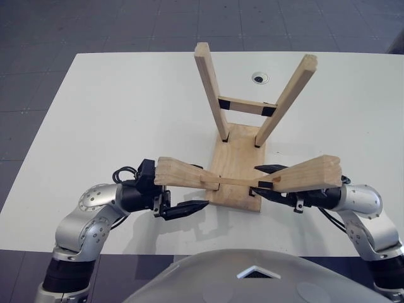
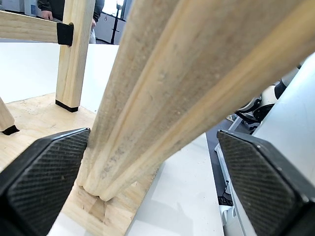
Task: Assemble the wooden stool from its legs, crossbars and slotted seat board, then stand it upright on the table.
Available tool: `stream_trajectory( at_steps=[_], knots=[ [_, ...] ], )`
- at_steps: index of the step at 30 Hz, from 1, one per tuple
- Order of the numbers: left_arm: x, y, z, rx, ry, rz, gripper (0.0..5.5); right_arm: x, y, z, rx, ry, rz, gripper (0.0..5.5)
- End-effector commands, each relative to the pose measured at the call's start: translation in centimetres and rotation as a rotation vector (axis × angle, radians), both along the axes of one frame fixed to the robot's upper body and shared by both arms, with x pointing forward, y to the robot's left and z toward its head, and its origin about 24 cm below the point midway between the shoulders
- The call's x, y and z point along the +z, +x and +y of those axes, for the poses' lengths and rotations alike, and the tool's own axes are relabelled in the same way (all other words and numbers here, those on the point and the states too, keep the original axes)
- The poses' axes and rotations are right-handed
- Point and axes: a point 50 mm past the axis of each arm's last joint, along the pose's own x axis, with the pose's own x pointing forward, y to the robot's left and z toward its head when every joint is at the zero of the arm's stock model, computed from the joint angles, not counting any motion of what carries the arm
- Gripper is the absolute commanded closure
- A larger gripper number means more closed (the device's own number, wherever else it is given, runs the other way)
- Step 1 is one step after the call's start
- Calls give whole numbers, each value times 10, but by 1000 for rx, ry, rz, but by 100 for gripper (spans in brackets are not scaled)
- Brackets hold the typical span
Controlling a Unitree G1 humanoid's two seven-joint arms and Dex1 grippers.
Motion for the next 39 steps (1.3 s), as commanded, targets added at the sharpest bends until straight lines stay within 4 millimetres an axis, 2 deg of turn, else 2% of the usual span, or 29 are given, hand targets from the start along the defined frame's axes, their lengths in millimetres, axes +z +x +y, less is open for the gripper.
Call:
stream_trajectory(
  at_steps=[1, 7, 18, 25, 31, 35, 39],
  knots=[
    [2, -5, -5, -65, -17, 14, 75, -38, -10, -10, -71, -208, 200, 348],
    [3, -4, -4, -65, -15, 14, 75, -41, -27, -4, 4, -238, 149, 348],
    [4, -4, -3, -68, -9, 17, 75, -44, -32, 2, 12, -268, 64, 348],
    [4, -6, -2, -71, -9, 22, 75, -47, -29, 3, -20, -270, 87, 348],
    [5, -6, -4, -74, -11, 22, 75, -73, -27, -1, -48, -392, 188, 348],
    [4, -7, -4, -66, -11, 24, 75, -99, -28, -5, -32, -575, 245, 348],
    [3, -7, -6, -56, -10, 25, 75, -97, -18, -8, -16, -611, 224, 348]
  ],
)
